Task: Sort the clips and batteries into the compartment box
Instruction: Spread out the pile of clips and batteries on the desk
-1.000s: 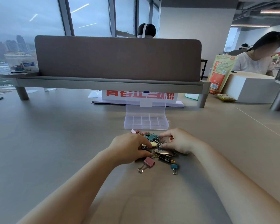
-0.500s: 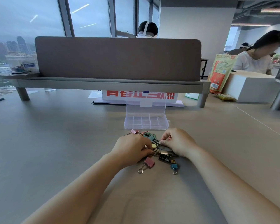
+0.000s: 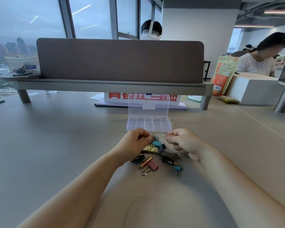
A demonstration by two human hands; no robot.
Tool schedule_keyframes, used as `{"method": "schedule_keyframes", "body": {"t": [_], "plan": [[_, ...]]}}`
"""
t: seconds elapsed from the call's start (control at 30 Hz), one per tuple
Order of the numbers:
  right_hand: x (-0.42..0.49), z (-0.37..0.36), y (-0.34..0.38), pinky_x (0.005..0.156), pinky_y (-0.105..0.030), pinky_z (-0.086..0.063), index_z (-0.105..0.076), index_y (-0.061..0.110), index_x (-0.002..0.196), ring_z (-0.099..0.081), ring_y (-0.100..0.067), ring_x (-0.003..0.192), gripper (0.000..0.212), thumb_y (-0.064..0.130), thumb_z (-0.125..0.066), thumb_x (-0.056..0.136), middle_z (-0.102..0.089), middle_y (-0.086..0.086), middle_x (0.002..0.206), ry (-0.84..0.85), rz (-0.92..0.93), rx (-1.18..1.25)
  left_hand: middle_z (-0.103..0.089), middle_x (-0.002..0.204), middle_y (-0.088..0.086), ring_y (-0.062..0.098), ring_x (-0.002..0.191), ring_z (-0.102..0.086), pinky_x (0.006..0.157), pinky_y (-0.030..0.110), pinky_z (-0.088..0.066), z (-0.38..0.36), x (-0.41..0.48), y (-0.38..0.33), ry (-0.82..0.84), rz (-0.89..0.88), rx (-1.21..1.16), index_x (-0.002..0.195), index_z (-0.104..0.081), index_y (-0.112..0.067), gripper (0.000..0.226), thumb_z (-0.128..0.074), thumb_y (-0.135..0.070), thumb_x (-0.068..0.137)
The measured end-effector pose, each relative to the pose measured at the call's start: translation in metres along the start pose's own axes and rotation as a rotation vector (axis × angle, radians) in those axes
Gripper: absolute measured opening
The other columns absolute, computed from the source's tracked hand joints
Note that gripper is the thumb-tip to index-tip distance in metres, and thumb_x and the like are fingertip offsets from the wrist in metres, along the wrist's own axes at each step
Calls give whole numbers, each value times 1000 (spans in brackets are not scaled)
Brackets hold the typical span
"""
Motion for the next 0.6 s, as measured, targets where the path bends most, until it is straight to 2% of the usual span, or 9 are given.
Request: {"method": "schedule_keyframes", "body": {"t": [0.07, 0.17, 0.3, 0.43, 0.6], "plan": [[2, -3, -3, 33, -15, -15, -46, 12, 76, -23, -5, 40, 21, 15, -51, 96, -32, 7, 51, 65, -46, 203, -61, 83, 7, 11, 73, -52, 63, 14, -43, 2, 0, 1, -17, 26, -72, 94, -65, -16, 17, -59, -31, 91], [4, -10, -6, 31, -14, -14, -37, 15, 70, -25, -4, 36, 26, 15, -42, 96, -34, 5, 52, 135, -126, 455, -55, 74, -1, 7, 63, -48, 54, 9, -39, 5, 0, 2, -61, 53, -158, 95, -65, -13, 20, -58, -32, 91], [8, -15, -9, 29, -12, -13, -34, 17, 62, -26, -5, 33, 25, 17, -34, 87, -34, 3, 53, 130, -197, 726, -45, 66, -6, 8, 54, -36, 51, 19, -34, 7, 2, 2, -87, 86, -227, 95, -62, -15, 22, -51, -35, 95], [10, -15, -11, 29, -9, -14, -31, 17, 59, -29, -7, 31, 12, 16, -38, 69, -36, 0, 52, 103, -203, 852, -35, 64, -2, 8, 51, -27, 46, 19, -29, 0, 1, 6, -38, 237, -552, 91, -56, -17, 19, -44, -30, 98], [10, -16, -11, 28, -9, -15, -32, 15, 58, -31, -8, 32, 10, 15, -38, 66, -37, -1, 52, 94, -185, 913, -33, 69, 1, 8, 54, -26, 44, 16, -26, -4, 2, 9, -15, 344, -954, 81, -45, -13, 23, -36, -19, 101]]}}
Point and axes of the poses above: each hand's wrist, its own x-axis towards the middle knuckle, its own z-axis out of the back of the hand, y = z × x, the point moved 6 cm from there along x, towards the middle knuckle
